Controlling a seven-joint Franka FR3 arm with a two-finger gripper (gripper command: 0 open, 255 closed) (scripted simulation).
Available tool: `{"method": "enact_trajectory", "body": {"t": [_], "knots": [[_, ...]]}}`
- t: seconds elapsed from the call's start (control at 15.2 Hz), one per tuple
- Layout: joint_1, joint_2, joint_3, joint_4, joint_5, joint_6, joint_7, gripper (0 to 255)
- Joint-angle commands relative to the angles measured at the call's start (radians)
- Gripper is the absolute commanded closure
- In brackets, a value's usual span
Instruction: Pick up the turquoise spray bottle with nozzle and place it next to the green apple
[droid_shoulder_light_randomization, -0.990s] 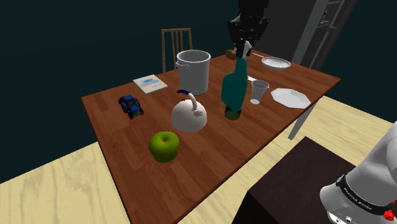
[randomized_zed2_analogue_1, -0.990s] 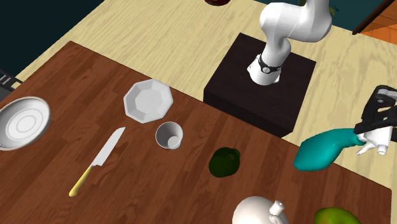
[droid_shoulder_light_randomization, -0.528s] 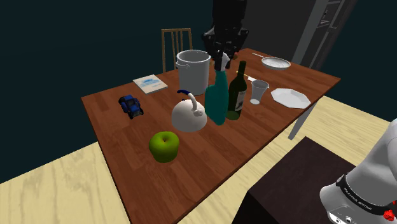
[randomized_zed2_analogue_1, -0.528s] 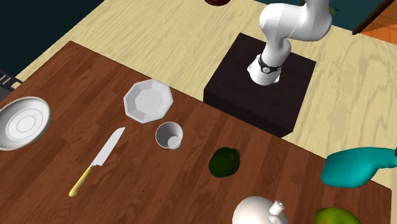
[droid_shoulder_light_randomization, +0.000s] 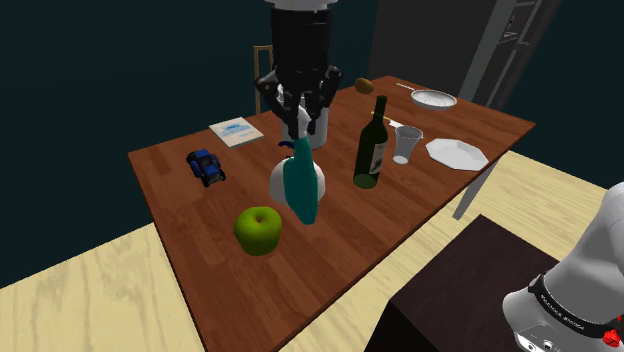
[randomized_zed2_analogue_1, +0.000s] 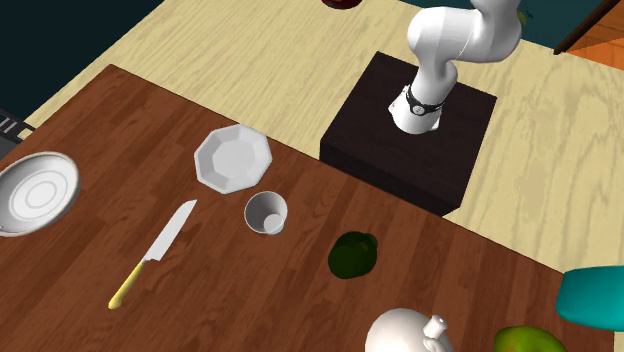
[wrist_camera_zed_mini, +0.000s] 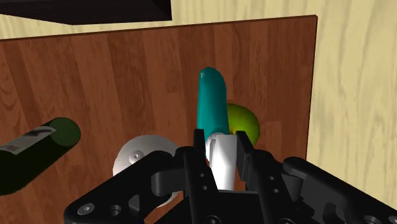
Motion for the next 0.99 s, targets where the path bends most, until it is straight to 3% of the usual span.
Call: {"method": "enact_trajectory", "body": {"t": [0.0,0.13,0.92], "knots": [[0.033,0.061,0.019,0.058,-0.028,-0.003,0.051,255],[0.071,0.125,0.033,0.126,-0.058,-0.013,0.095,255],[0.053,0.092,0.027,-0.08,-0.043,0.162,0.09,255]]}}
